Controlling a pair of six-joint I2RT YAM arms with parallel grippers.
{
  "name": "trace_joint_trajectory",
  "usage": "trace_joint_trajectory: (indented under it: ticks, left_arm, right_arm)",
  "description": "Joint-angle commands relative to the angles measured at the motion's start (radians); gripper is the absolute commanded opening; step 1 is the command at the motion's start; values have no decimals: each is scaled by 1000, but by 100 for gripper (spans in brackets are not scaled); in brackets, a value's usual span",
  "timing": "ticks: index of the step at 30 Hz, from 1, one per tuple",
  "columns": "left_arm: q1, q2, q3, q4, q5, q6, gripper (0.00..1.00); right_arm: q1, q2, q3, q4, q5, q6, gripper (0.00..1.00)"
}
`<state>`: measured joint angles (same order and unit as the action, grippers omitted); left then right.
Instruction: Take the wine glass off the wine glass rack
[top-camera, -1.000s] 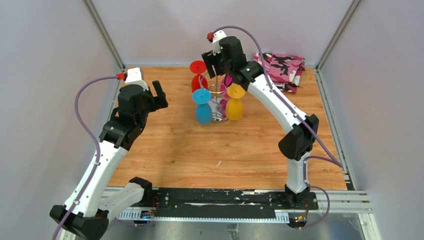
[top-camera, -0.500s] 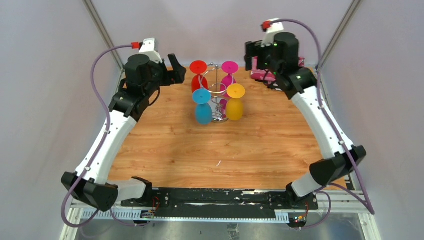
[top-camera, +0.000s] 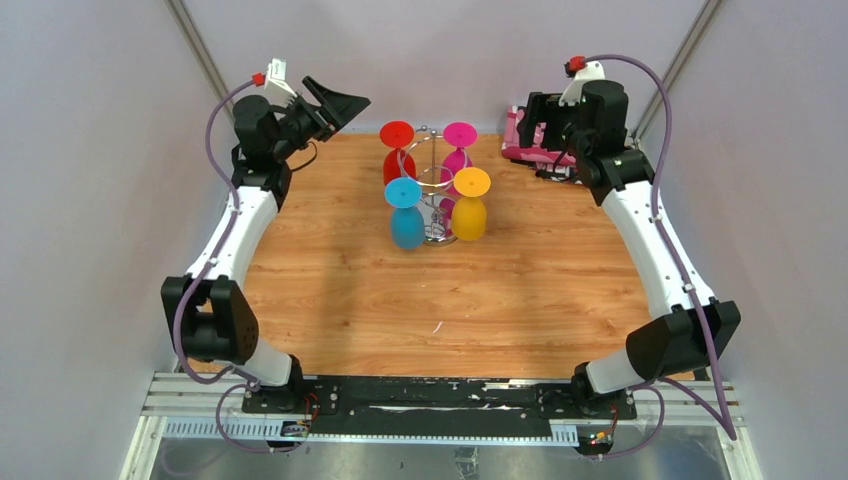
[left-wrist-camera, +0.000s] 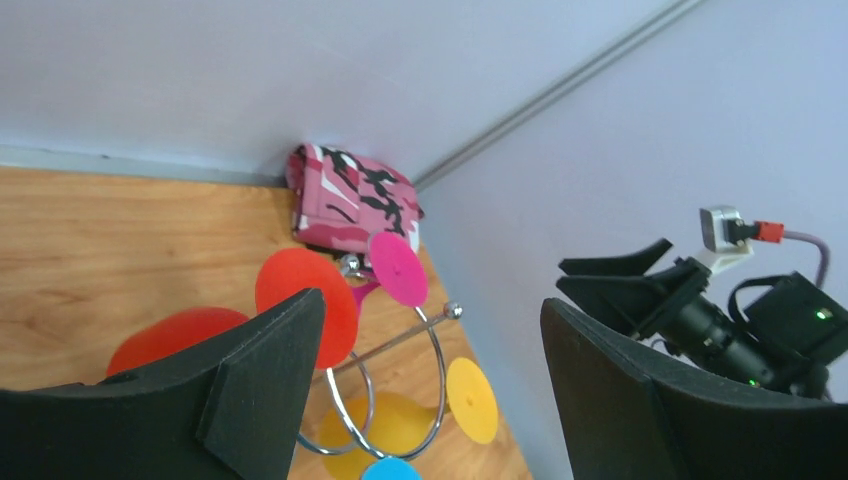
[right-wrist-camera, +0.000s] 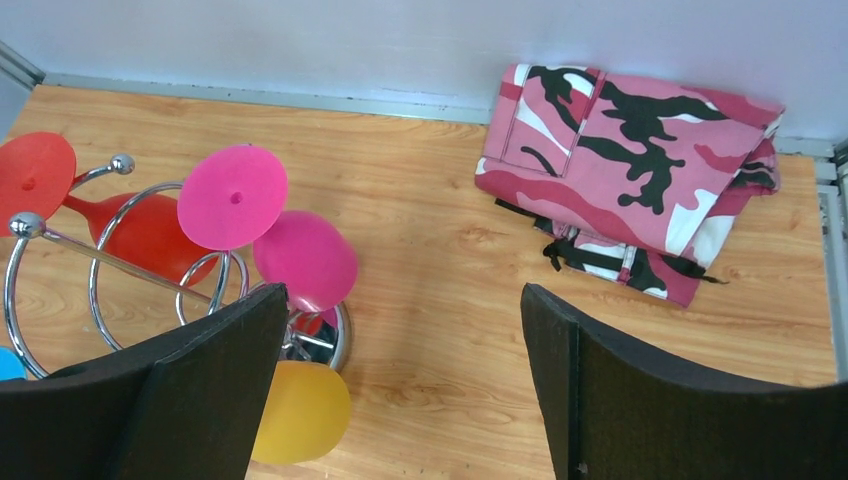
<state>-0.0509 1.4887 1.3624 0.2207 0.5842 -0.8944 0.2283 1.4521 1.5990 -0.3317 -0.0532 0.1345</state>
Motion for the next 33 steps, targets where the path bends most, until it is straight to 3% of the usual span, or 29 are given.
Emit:
trace_joint_trajectory:
  ticks: [1,8,22,33]
  left_arm:
    - [31,49,-79,291,167,-241,80]
    - [48,121,-180,381,172,-285,80]
    - [37,249,-145,381,180,-282,76]
    - [-70,318,-70,381,175,-294,70]
  right_arm:
    - [-21,9,-39,45,-28,30,91]
    - [-25,-2,-82,72,-15,36,90]
    - [-26,13,-116,101,-16,55,88]
    - [-27,6,-138,112,-23,65,84]
